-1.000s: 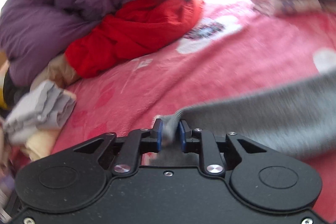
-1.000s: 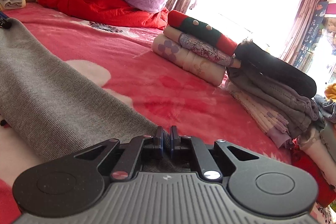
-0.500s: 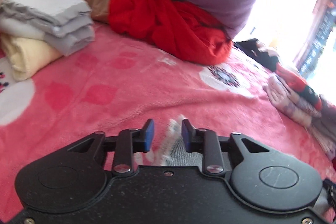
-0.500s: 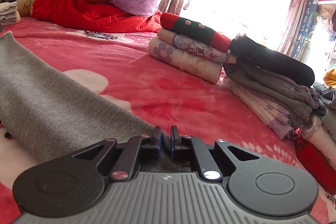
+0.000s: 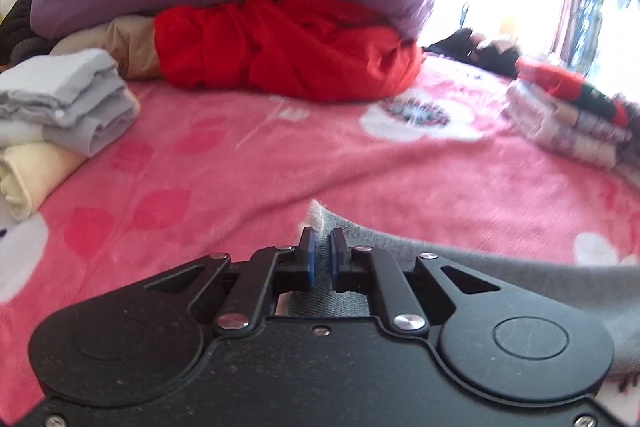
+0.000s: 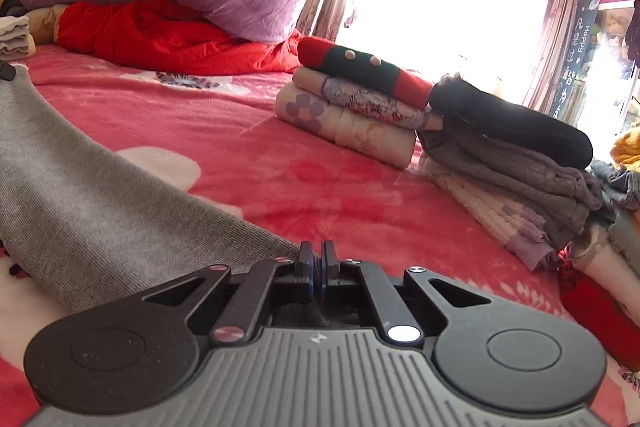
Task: Fold clothes
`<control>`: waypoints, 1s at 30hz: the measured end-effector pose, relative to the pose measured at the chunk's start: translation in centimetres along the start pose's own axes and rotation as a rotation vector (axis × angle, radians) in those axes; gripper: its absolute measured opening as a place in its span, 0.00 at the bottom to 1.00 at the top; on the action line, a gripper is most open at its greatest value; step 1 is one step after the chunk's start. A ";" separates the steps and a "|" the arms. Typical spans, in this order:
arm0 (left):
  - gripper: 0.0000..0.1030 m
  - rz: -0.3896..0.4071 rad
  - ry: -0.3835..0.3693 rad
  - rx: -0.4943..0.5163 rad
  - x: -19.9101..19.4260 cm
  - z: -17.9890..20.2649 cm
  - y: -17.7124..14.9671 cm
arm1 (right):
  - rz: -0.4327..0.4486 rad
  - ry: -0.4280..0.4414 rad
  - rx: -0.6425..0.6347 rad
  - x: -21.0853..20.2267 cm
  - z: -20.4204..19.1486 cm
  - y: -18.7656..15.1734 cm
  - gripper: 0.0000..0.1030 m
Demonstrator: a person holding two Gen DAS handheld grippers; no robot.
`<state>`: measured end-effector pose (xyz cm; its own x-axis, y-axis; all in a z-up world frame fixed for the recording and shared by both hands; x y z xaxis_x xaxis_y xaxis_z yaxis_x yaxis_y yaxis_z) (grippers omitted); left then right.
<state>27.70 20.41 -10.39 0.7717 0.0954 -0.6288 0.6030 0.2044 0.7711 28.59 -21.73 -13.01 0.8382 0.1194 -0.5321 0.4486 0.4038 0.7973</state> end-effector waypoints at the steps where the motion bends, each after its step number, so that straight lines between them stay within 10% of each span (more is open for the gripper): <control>1: 0.06 -0.005 0.008 0.007 0.1 0.1 -0.1 | -0.002 -0.003 -0.003 0.1 -0.1 0.0 0.05; 10: 0.19 0.087 0.114 0.107 -2.2 1.9 0.1 | -0.018 0.003 0.000 0.4 -0.1 0.0 0.14; 13: 0.19 0.102 -0.011 0.140 -4.6 4.3 -0.2 | 0.038 0.040 0.091 -1.6 1.4 0.7 0.33; 20: 0.19 0.022 -0.440 0.371 -7.1 14.6 -4.8 | 0.116 0.083 0.095 -7.1 1.2 -0.1 0.33; 24: 0.19 -0.009 -0.502 0.411 -5.8 18.2 -6.5 | 0.112 0.207 -0.008 -7.5 -3.6 -0.1 0.30; 30: 0.20 -0.041 -0.400 0.473 -1.7 20.4 -7.9 | 0.030 0.287 -0.016 -3.8 -7.4 0.4 0.24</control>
<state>25.78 -1.26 -13.40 0.7066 -0.2945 -0.6434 0.5877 -0.2622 0.7654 23.29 -15.30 -12.82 0.7277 0.3825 -0.5694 0.4186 0.4099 0.8104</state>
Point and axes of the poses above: each gripper's, at about its wrist camera, not at the fingertips, and x roughly the way its jaws point, z to its right, y to its top, the point moved 3 cm from there along x, roughly the way its jaws point, and after that the axes turned 5 degrees about -z, right-handed, at the moved point
